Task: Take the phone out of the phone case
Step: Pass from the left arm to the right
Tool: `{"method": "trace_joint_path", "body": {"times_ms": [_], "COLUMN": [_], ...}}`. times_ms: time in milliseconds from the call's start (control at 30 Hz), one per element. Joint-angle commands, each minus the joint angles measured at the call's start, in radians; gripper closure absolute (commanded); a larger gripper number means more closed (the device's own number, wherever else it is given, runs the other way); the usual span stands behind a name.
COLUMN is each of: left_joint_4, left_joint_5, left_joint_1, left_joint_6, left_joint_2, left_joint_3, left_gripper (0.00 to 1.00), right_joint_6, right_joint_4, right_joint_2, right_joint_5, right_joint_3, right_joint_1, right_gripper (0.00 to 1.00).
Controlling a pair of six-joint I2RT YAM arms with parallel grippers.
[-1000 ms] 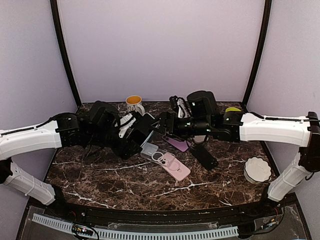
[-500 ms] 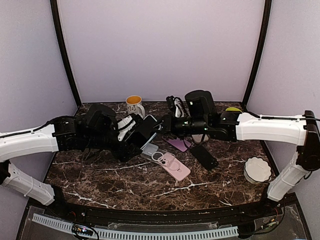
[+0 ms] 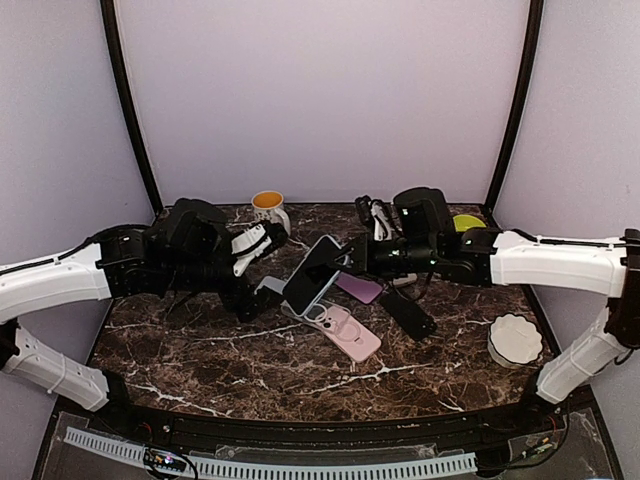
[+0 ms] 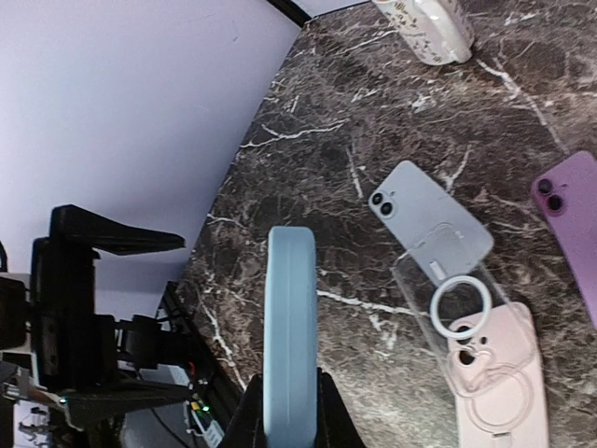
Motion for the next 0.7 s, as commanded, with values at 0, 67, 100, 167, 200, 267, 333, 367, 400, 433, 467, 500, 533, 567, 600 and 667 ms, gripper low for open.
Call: {"method": "trace_joint_path", "body": {"times_ms": [0,67,100,167,200,267,333,367,400,433,467,500,533,567,600,667], "left_joint_4": [-0.054,-0.020,0.006,0.053,0.070,0.105,0.116,0.127,0.135,0.146,0.148,0.151,0.155,0.169,0.190,0.238], "left_joint_5": [0.045,0.091,0.117,0.185,0.201,0.267,0.363,0.401,0.412,0.431,0.441,0.469,0.484,0.513,0.526,0.551], "left_joint_1": [-0.001,-0.001,-0.001,-0.001,-0.001,-0.001,-0.001,-0.001,-0.001,-0.001,-0.001,-0.001,-0.001,-0.001,-0.001,-0.001], "left_joint_6": [0.125,0.167,0.196,0.222,0.227,0.274,0.341,0.361,0.387,0.400,0.434,0.455,0.499,0.519,0.562,0.589], "left_joint_2": [-0.071,-0.105,-0.125,-0.152,-0.158,-0.171,-0.179,-0.182,-0.184,-0.183,-0.182,-0.179,-0.178,-0.177,-0.176,-0.167], "left_joint_3": [0.029,-0.003,-0.015,-0.051,-0.076,-0.109,-0.135,-0.144,-0.159,-0.164,-0.171,-0.183,-0.190,-0.207,-0.218,-0.245], "left_gripper": [0.01,0.01,0.01,0.01,0.01,0.01,0.01,0.02,0.03,0.03,0.04,0.05,0.07,0.09,0.11,0.16], "right_joint_6": [-0.216,-0.295,-0.338,-0.429,-0.472,-0.534,-0.590,-0.621,-0.653,-0.674,-0.711,-0.746,-0.776,-0.816,-0.856,-0.979], "right_joint_4": [0.017,0.096,0.184,0.329,0.391,0.499,0.511,0.490,0.460,0.446,0.442,0.439,0.437,0.422,0.410,0.387], "right_joint_2": [-0.146,-0.213,-0.251,-0.330,-0.370,-0.432,-0.471,-0.482,-0.491,-0.500,-0.511,-0.516,-0.520,-0.521,-0.523,-0.529], "right_joint_5": [0.130,0.145,0.138,0.114,0.108,0.127,0.164,0.162,0.155,0.142,0.112,0.072,0.037,0.000,-0.044,-0.209], "right_joint_3": [-0.021,-0.102,-0.158,-0.272,-0.330,-0.419,-0.449,-0.445,-0.437,-0.436,-0.439,-0.444,-0.448,-0.446,-0.446,-0.455], "right_joint_1": [-0.008,-0.008,-0.008,-0.008,-0.007,-0.006,-0.005,-0.004,-0.003,-0.002,-0.003,-0.003,-0.003,-0.003,-0.003,-0.003], "right_gripper": [1.00,1.00,1.00,1.00,1.00,1.00,1.00,1.00,1.00,1.00,1.00,1.00,1.00,1.00,1.00,1.00]}}
